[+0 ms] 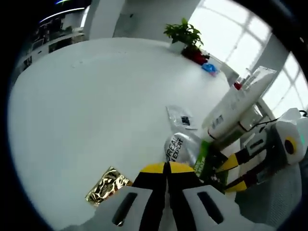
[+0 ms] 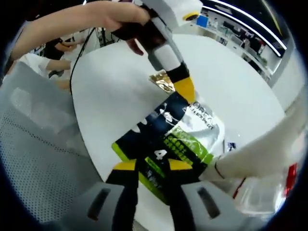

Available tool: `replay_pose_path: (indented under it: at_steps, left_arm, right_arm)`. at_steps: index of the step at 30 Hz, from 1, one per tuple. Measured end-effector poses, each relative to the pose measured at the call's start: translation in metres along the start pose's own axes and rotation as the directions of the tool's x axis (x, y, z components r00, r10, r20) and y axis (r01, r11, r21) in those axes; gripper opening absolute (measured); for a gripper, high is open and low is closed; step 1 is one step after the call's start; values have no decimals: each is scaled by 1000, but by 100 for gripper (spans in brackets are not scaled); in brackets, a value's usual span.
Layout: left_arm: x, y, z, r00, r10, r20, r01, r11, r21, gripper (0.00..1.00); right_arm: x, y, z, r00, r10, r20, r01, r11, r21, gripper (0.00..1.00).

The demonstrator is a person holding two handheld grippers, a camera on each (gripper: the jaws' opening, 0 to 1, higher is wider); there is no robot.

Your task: Arrange the skincare products in the storage area until every visible bottle or jar stands upright without overlapping.

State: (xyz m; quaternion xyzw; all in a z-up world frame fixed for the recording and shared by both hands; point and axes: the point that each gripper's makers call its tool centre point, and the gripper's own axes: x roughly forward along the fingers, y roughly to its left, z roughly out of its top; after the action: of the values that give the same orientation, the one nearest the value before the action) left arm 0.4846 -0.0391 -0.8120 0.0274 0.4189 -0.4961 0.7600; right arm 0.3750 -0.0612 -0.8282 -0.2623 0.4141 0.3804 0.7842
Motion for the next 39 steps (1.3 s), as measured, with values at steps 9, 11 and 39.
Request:
replay_pose_path:
  at_steps: [9,11,39]
  left_arm:
    - [3,0,0,1000,5,-7,-4,1000,17,0]
    - [4,-1,0,1000,5,-7,-5,1000,19,0]
    - [-10,-2,16,996,83,43,-89,983,163,10]
  right_arm:
    - [1,1,-1,1000,-12,-11,12,1000,-5,24]
    - [1,1,0,1000,-14,-12,13,1000,-17,24]
    - [2,0,0,999,-6,-40,7,1000,23,25]
